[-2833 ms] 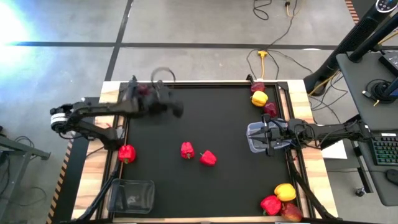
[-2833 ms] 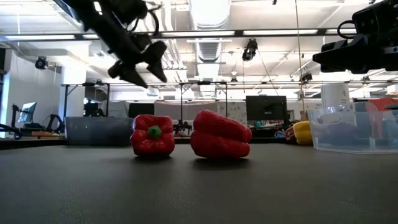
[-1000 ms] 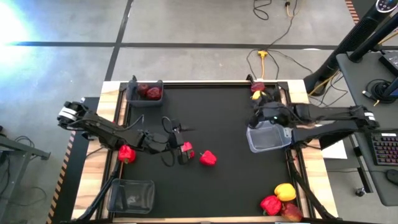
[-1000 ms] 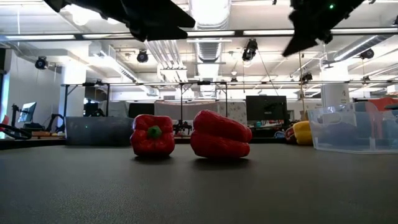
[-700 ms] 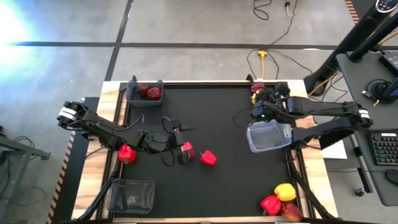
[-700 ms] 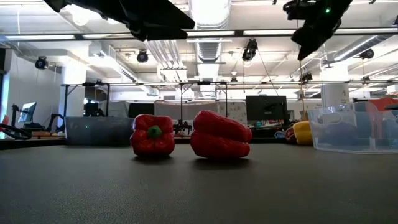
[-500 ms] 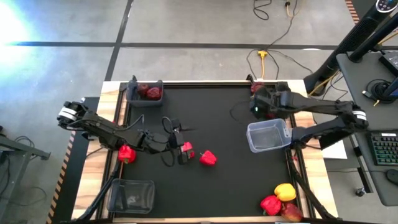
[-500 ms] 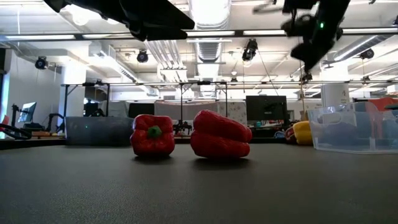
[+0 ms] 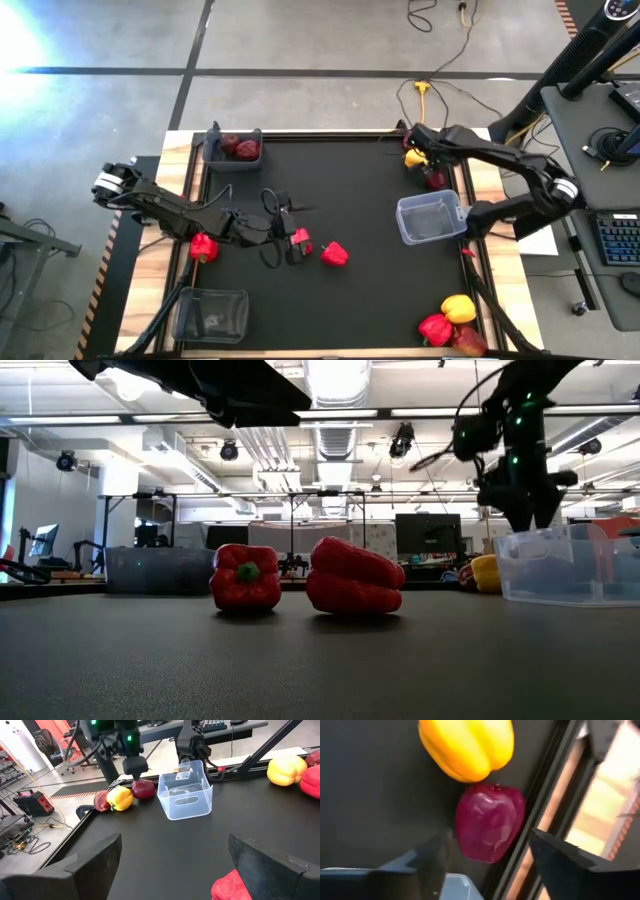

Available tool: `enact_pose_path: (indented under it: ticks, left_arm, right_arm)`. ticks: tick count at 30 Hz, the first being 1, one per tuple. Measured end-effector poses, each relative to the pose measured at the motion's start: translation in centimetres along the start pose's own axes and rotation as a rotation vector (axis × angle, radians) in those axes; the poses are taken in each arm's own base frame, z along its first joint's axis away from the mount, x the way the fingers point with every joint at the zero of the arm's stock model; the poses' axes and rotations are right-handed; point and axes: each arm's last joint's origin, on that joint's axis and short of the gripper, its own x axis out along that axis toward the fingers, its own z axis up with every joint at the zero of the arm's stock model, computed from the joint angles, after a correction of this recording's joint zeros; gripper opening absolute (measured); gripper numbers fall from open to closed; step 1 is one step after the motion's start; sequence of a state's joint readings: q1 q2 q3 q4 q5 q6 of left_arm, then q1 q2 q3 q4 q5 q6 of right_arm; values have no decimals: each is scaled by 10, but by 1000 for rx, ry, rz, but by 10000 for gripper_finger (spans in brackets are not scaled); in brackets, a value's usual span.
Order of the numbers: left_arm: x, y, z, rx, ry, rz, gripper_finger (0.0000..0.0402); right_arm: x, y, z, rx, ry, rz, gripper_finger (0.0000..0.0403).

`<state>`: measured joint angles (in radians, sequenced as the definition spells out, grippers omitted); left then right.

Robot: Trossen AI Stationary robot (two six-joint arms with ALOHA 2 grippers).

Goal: Sort produce into baskets
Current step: Put the red apple into the top black bin

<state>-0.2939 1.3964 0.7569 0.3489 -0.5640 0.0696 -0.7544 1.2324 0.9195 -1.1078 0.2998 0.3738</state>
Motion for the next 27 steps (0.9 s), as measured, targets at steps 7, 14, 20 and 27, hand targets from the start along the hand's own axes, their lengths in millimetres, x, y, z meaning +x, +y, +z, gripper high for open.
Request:
enact_pose_path:
  ticks: [7, 14, 20, 27]
  left_arm:
    - [0, 0, -1, 7, 11, -1, 347]
    - [0, 0, -1, 9, 14, -1, 347]
    - [-2, 1, 0, 5, 8, 0, 347]
    - [-18, 10, 14, -47, -26, -3, 347]
  right_arm:
    - [29, -5, 14, 15, 133, -2, 360]
    - [57, 0, 24, 23, 236, -16, 375]
    - [69, 5, 28, 12, 254, -21, 360]
    - [72, 6, 29, 0, 253, -24, 304]
